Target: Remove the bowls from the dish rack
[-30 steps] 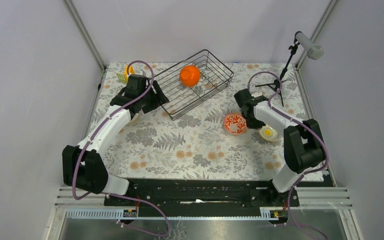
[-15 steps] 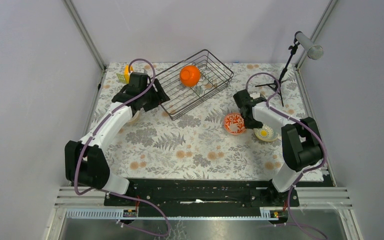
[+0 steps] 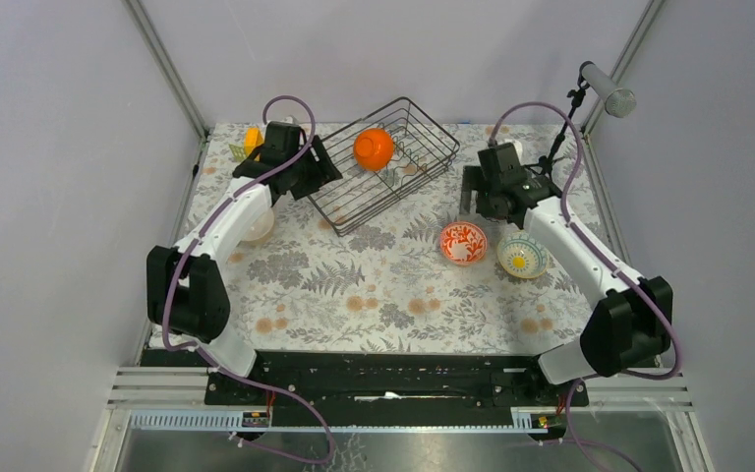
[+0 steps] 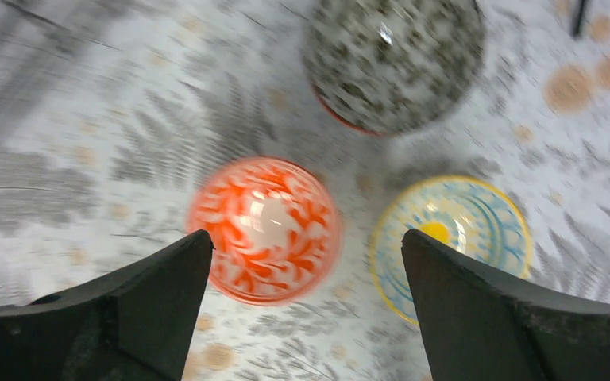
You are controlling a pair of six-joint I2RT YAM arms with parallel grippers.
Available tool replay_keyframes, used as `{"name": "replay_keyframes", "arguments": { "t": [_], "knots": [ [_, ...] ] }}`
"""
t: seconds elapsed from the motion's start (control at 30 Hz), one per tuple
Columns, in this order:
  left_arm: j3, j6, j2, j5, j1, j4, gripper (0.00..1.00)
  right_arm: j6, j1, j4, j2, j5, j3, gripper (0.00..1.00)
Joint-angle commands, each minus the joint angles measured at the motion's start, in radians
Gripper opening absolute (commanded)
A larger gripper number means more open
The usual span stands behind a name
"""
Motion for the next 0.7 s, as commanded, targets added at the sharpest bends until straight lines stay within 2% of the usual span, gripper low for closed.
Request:
{"name": "replay_keyframes", "arguments": {
  "t": [0.0,0.13,0.3,0.33,0.37,0.4,0.53,0.67],
  "knots": [
    [0.075,0.007,0.017,0.010,-0.005,-0.001,0.72,-0.020,0.001,0.169,0.031,-0.253,0.128,0.99],
    [0.031,0.002,-0.004,0.006,-0.012,-0.015,0.72,0.039,0.002,0.264,0.198,-0.438,0.316,1.00],
    [0.035,0.052,0.000,-0.031,-0.011,-0.067,0.77,0.093,0.001,0.353,0.403,-0.542,0.543,1.00],
    [0.040,0.062,0.005,-0.045,-0.011,-0.079,0.81,0.095,0.002,0.363,0.443,-0.552,0.577,1.00],
    [0.041,0.068,0.006,-0.062,-0.011,-0.084,0.94,0.097,0.002,0.372,0.478,-0.565,0.614,1.00],
    [0.031,0.069,0.002,-0.086,-0.010,-0.085,0.98,0.101,0.001,0.387,0.527,-0.580,0.644,1.00],
    [0.005,0.046,0.003,-0.159,0.019,-0.088,0.99,0.119,0.006,0.414,0.654,-0.624,0.754,1.00],
    [0.047,0.018,0.089,-0.164,0.052,-0.087,0.99,0.103,0.007,0.414,0.740,-0.625,0.836,1.00]
  ]
}}
